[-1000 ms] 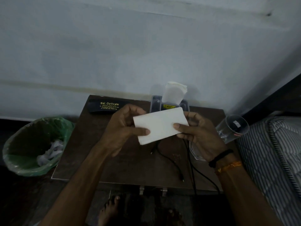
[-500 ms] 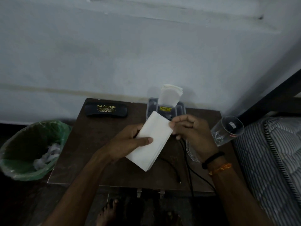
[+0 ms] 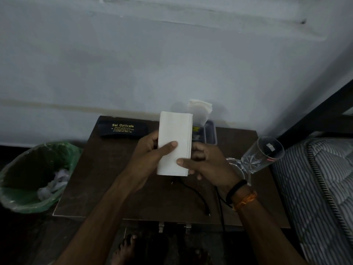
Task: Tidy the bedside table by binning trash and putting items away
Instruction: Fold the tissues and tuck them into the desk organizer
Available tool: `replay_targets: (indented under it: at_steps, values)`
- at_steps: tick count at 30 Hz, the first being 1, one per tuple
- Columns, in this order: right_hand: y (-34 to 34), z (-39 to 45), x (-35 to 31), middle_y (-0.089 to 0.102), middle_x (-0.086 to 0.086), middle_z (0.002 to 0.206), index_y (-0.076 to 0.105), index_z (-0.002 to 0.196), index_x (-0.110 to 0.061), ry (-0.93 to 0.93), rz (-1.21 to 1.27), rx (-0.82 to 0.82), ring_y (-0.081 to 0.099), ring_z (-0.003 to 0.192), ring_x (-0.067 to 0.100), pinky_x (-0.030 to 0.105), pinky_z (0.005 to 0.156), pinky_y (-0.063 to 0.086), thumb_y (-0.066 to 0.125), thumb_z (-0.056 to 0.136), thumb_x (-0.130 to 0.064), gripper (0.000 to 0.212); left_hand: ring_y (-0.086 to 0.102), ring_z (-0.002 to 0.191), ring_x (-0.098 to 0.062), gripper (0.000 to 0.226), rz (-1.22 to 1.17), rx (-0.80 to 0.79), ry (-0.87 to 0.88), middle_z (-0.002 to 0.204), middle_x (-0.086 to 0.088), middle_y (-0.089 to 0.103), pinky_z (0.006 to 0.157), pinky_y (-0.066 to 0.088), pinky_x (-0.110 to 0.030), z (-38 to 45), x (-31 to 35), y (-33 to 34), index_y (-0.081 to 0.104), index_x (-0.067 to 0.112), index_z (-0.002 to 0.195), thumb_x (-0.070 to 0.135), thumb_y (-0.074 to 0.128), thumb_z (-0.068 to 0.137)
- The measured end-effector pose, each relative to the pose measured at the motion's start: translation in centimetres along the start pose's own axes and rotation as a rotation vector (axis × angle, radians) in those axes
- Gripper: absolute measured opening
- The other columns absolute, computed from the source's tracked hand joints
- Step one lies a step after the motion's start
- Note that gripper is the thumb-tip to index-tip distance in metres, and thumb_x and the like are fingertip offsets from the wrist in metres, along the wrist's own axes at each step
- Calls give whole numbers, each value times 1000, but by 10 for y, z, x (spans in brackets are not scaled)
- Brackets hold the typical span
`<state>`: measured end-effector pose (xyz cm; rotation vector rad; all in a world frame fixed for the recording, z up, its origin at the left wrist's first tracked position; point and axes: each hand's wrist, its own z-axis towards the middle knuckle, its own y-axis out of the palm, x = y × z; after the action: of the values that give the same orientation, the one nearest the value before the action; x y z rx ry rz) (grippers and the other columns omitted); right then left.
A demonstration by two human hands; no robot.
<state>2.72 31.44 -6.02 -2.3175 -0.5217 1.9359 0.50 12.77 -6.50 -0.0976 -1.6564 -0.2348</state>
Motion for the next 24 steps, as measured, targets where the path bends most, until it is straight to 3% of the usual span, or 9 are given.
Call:
replay_targets:
  at_steps: [3, 7, 11, 17, 20, 22, 24]
  values:
    - [-3, 3, 4, 74, 1, 80, 72, 95, -13, -46, -79, 52, 67, 64, 11, 24, 50, 49, 75, 85, -26, 17, 68, 104, -9, 41, 75, 38, 60, 116, 4, 71, 79, 58, -24, 2, -1, 3, 60, 18, 127, 11, 69, 88]
    - [-6, 8, 7, 73, 2, 75, 71, 84, -10, -159, -123, 270, 67, 65, 12, 26, 52, 51, 75, 84, -29, 19, 69, 101, -12, 31, 271, 7, 127, 111, 1, 71, 85, 59, -40, 9, -2, 1, 62, 11, 116, 15, 73, 86]
    - [-11, 16, 4, 73, -4, 71, 73, 78, -13, -261, -192, 460, 66, 62, 8, 21, 54, 50, 77, 82, -29, 17, 70, 91, -15, 24, 419, 29, 197, 96, 2, 74, 82, 58, -47, 16, 0, 2, 68, 15, 100, 32, 70, 82]
    - [-19, 29, 1, 72, -8, 72, 72, 77, -16, -321, -265, 571, 67, 68, 5, 18, 61, 50, 74, 86, -24, 12, 70, 77, -8, 13, 532, 102, 290, 83, 4, 74, 72, 58, -29, 38, 8, 16, 71, 13, 87, 24, 75, 85]
    - [-23, 33, 2, 71, -8, 76, 74, 87, -14, -318, -297, 606, 67, 73, 5, 16, 66, 52, 71, 87, -16, 4, 68, 69, -14, 18, 604, 86, 307, 72, -2, 71, 61, 53, -22, 59, 17, 19, 69, 9, 77, 24, 76, 84]
    - [-25, 36, 3, 71, -5, 76, 73, 84, -15, -305, -343, 627, 64, 72, 5, 14, 66, 47, 71, 86, -16, 3, 66, 66, -18, 24, 680, 81, 311, 67, -5, 69, 59, 50, -24, 73, 17, 19, 65, 7, 71, 26, 77, 81]
    - [-27, 41, 5, 69, -3, 71, 67, 75, -15, -306, -389, 652, 63, 69, 9, 23, 65, 49, 71, 86, -18, 12, 66, 65, -19, 27, 744, 76, 316, 66, -5, 68, 61, 53, -32, 82, 15, 21, 64, 6, 69, 27, 78, 79]
